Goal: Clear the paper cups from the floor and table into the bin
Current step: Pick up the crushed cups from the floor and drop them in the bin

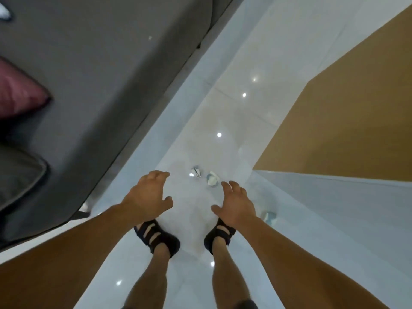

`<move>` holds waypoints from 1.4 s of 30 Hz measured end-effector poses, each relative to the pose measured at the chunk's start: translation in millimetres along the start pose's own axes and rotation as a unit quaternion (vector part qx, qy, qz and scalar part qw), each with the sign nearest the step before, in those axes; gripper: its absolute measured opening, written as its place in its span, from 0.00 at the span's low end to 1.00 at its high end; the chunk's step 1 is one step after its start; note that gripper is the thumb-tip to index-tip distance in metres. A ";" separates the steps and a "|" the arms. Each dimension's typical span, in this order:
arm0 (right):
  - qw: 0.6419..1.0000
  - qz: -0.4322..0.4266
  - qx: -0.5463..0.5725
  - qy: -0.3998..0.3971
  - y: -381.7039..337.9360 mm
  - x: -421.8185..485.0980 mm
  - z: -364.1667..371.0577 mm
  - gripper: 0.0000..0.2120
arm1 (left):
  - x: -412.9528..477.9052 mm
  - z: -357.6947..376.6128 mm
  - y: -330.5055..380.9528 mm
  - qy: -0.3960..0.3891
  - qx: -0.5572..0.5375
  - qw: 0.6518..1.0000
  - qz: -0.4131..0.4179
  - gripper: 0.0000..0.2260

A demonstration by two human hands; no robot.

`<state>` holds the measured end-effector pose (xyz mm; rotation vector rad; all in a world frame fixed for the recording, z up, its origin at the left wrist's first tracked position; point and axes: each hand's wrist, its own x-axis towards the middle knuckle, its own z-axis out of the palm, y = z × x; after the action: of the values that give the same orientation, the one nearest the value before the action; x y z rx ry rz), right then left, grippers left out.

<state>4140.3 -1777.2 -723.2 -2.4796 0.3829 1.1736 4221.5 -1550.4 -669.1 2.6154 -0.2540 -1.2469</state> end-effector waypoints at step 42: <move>0.964 -0.203 -0.023 0.172 39.6 276.0 211.8 0.42 | 231.6 260.9 -133.6 -0.024 -0.259 0.962 -0.084 0.22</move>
<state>4150.3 -1743.4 -1071.7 -2.6315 -0.0697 0.5978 4169.4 -1516.2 -1037.4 2.1870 0.2614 -1.2258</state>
